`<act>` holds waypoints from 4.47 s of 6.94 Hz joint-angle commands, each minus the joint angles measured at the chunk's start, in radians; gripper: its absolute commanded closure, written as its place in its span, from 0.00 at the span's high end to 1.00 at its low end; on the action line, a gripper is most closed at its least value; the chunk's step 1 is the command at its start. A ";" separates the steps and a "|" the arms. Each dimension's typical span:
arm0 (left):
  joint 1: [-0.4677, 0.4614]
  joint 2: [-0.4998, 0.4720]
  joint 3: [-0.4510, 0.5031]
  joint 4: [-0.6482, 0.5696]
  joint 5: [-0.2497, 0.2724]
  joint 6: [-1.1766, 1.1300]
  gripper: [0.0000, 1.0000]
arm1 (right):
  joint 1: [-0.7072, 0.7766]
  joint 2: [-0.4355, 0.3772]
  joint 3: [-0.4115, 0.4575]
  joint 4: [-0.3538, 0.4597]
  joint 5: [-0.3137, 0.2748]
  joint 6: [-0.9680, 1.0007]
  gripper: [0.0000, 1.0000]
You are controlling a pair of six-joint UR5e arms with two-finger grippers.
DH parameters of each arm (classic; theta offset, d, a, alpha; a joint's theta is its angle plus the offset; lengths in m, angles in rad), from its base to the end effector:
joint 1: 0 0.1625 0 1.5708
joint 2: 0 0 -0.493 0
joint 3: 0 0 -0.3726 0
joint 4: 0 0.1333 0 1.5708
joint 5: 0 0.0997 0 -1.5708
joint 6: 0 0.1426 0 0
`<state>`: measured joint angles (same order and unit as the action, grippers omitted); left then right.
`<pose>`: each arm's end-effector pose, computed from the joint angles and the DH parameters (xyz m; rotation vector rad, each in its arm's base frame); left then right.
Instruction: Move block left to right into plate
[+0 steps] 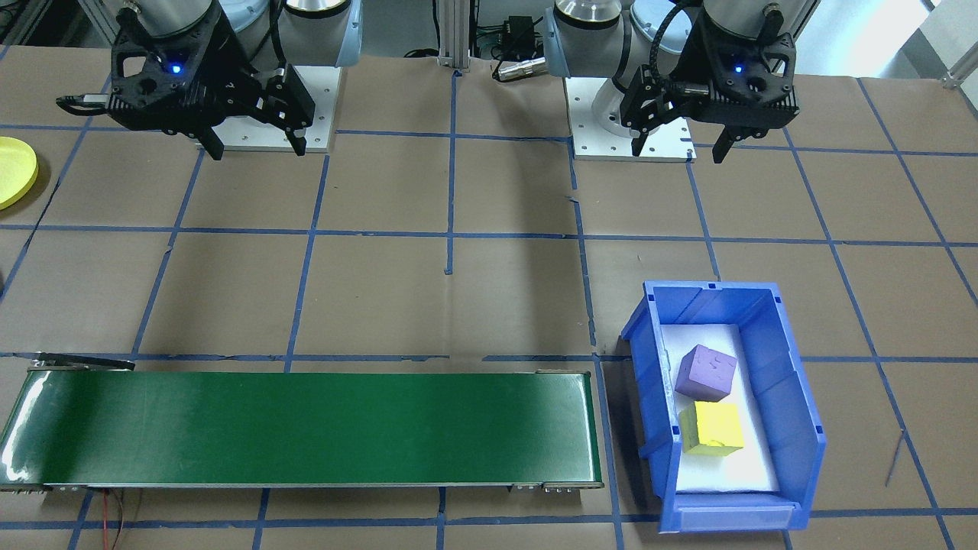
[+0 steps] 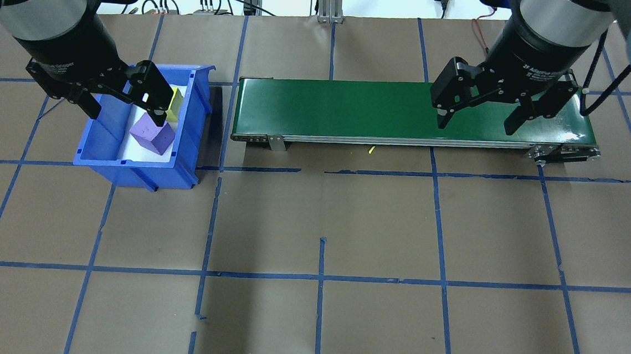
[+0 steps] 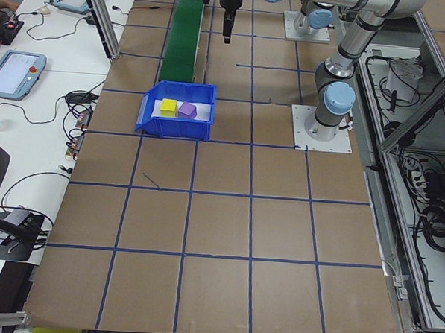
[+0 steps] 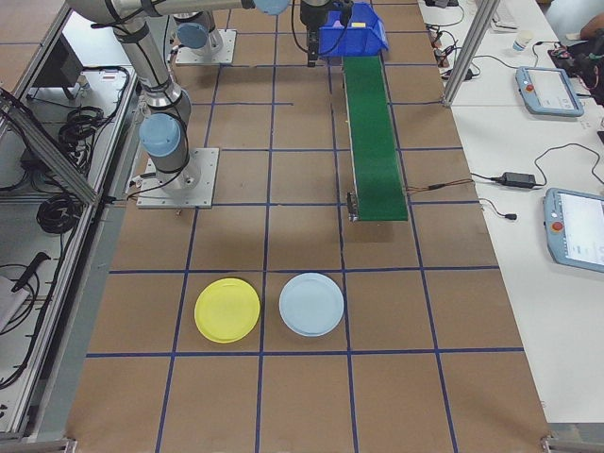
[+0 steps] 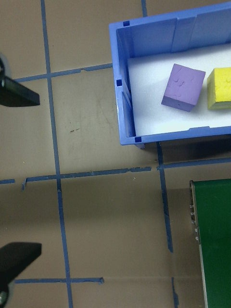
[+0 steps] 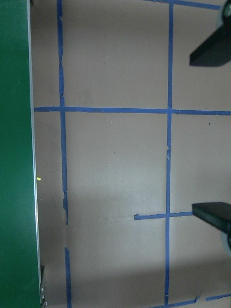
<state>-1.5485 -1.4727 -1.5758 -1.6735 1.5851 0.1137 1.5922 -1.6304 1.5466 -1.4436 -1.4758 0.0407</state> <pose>-0.1218 -0.4238 0.5442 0.1430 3.1247 0.0165 0.1561 -0.4321 0.5397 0.0325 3.0470 0.0706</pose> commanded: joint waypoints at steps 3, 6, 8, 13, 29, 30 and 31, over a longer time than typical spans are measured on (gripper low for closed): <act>-0.002 0.006 -0.010 -0.026 0.018 -0.003 1.00 | 0.005 -0.012 0.000 0.037 -0.054 0.019 1.00; 0.045 -0.003 -0.029 -0.025 0.041 0.039 1.00 | 0.006 -0.009 0.009 -0.062 -0.057 0.002 1.00; 0.140 -0.107 -0.021 0.048 0.030 0.192 1.00 | 0.006 -0.008 0.009 -0.084 -0.067 0.001 1.00; 0.177 -0.443 -0.033 0.461 0.023 0.293 1.00 | 0.005 -0.009 0.010 -0.081 -0.064 0.004 1.00; 0.214 -0.461 -0.061 0.453 -0.005 0.247 0.19 | 0.003 -0.011 0.010 -0.069 -0.060 0.004 1.00; 0.212 -0.405 -0.017 0.346 -0.005 0.198 0.19 | 0.003 -0.011 0.010 -0.069 -0.060 0.004 1.00; 0.196 -0.384 0.025 0.310 -0.011 0.166 0.19 | 0.003 -0.011 0.010 -0.069 -0.060 0.004 1.00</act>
<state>-1.3392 -1.8959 -1.5998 -1.2953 1.5784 0.3215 1.5954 -1.6414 1.5570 -1.5125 -1.5355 0.0445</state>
